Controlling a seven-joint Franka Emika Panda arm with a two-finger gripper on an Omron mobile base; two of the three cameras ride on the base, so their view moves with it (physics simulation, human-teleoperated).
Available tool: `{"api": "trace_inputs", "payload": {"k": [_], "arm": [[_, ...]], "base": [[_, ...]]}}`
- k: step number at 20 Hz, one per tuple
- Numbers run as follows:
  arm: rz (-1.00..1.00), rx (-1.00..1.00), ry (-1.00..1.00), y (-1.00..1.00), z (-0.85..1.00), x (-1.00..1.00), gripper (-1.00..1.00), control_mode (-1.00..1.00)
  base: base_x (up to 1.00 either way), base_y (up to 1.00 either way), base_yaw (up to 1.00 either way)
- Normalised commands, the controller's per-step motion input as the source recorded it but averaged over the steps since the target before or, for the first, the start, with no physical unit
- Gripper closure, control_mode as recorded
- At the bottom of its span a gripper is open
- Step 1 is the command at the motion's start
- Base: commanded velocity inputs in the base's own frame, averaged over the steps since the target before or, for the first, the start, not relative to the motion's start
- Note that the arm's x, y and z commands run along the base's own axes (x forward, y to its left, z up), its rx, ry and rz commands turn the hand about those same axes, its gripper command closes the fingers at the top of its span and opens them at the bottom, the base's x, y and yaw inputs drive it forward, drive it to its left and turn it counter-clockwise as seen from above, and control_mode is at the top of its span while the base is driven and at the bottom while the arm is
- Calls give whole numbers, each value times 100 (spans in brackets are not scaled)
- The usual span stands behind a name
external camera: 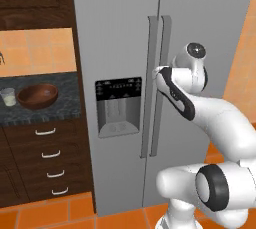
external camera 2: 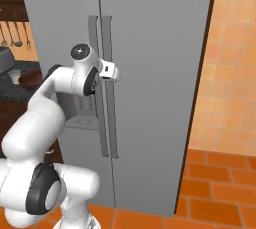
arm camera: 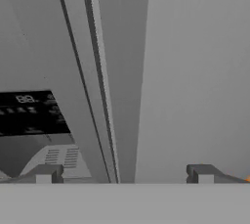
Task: Grab a lemon wedge from the fridge and one ice cube from the ice bowl, and put them in the glass of lemonade.
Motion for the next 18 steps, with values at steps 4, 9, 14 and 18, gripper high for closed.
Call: {"api": "trace_inputs", "payload": {"k": [4, 9, 14, 18], "arm": [[0, 0, 0, -4, -6, 82, -100, -100], [0, 0, 0, -5, -4, 82, -100, -100], [0, 0, 0, -3, -23, 62, -100, -100], [0, 0, -21, -11, -39, 16, -100, -100]], "base": [[0, 0, 0], [0, 0, 0], [0, 0, 0], [0, 0, 0]]}}
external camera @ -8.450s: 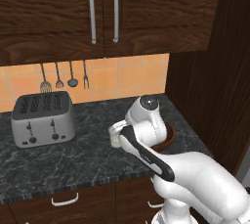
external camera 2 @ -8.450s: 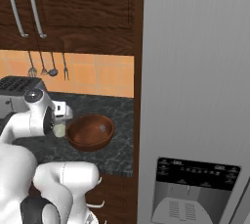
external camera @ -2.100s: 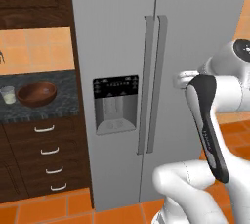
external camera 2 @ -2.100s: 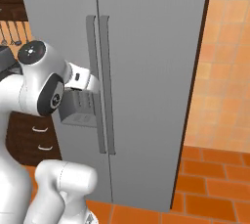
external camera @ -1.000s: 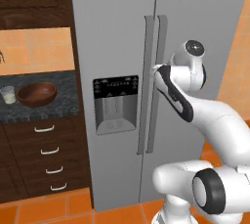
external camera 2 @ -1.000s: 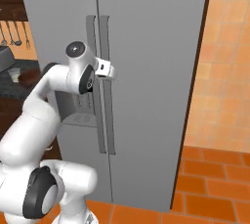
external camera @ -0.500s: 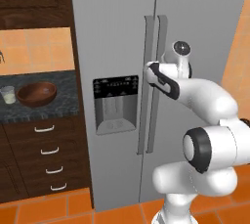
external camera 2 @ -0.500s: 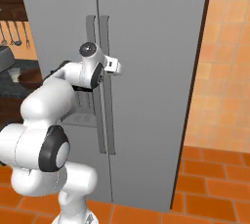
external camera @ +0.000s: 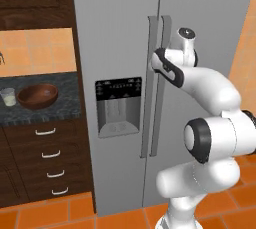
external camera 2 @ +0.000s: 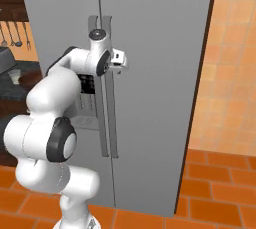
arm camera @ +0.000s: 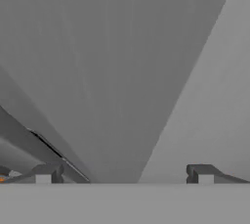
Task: Grab a lemon wedge from the fridge and one ice cube from the ice bowl, and put them in the glass of lemonade.
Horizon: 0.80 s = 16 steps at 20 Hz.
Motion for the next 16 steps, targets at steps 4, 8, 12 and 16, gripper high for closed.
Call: {"api": "trace_inputs", "payload": {"k": [4, 8, 12, 16], "arm": [[0, 0, -40, 0, -16, -22, -100, -100], [0, 0, -22, 0, -26, 12, -100, -100], [0, 0, -2, -1, -15, 41, -100, -100], [0, 0, -10, -16, -31, 5, -100, -100]], "base": [[0, 0, 0], [0, 0, 0], [0, 0, 0], [0, 0, 0]]}}
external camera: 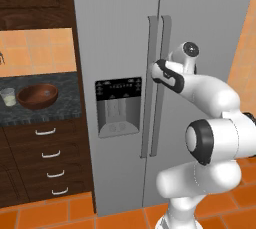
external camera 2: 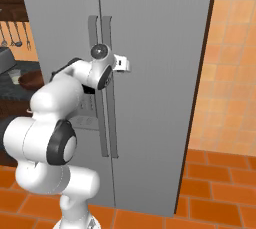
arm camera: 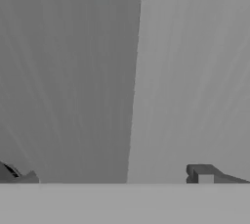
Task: Grab a lemon wedge from the fridge and one ice cube from the ice bowl, and put them in the glass of lemonade.
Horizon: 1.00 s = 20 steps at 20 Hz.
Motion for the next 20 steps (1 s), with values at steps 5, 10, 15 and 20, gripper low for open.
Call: {"api": "trace_inputs", "payload": {"k": [5, 10, 15, 20], "arm": [[-1, 0, -9, -8, -40, 27, -100, -100], [-6, 0, 0, 0, -30, 58, -100, -100], [0, 1, 0, 0, -7, 7, 100, -100], [0, 0, 0, 0, 0, 2, 100, -100]], "base": [[0, 0, 0], [0, 0, 0], [0, 0, 0], [0, 0, 0]]}}
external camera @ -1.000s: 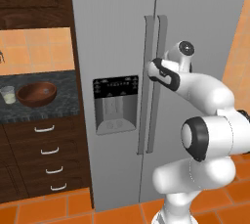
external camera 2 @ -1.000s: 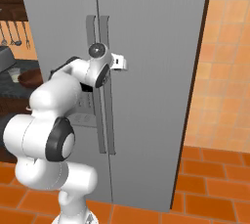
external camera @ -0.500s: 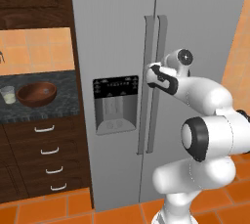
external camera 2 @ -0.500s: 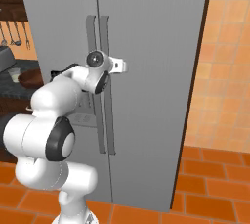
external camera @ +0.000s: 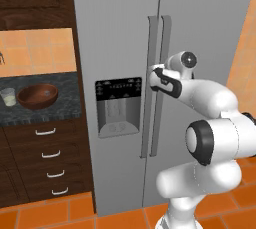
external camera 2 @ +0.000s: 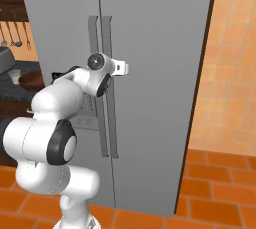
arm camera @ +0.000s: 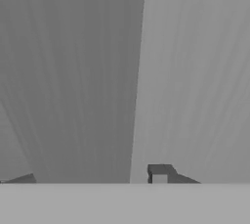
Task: Grab a lemon wedge from the fridge and one ice cube from the ice bowl, and put them in the glass of lemonade.
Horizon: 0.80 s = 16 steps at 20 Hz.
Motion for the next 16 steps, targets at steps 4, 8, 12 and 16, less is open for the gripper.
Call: {"api": "trace_inputs", "payload": {"k": [4, 8, 12, 16], "arm": [[-16, 0, -6, -27, 0, -11, 100, -100], [-27, 3, -10, -70, 0, -44, 100, -100], [-26, 8, -3, -81, 5, -58, 100, -100], [-23, 12, 0, -96, 21, -66, 100, -100]], "base": [[0, 0, 0], [0, 0, 0], [0, 0, 0], [0, 0, 0]]}}
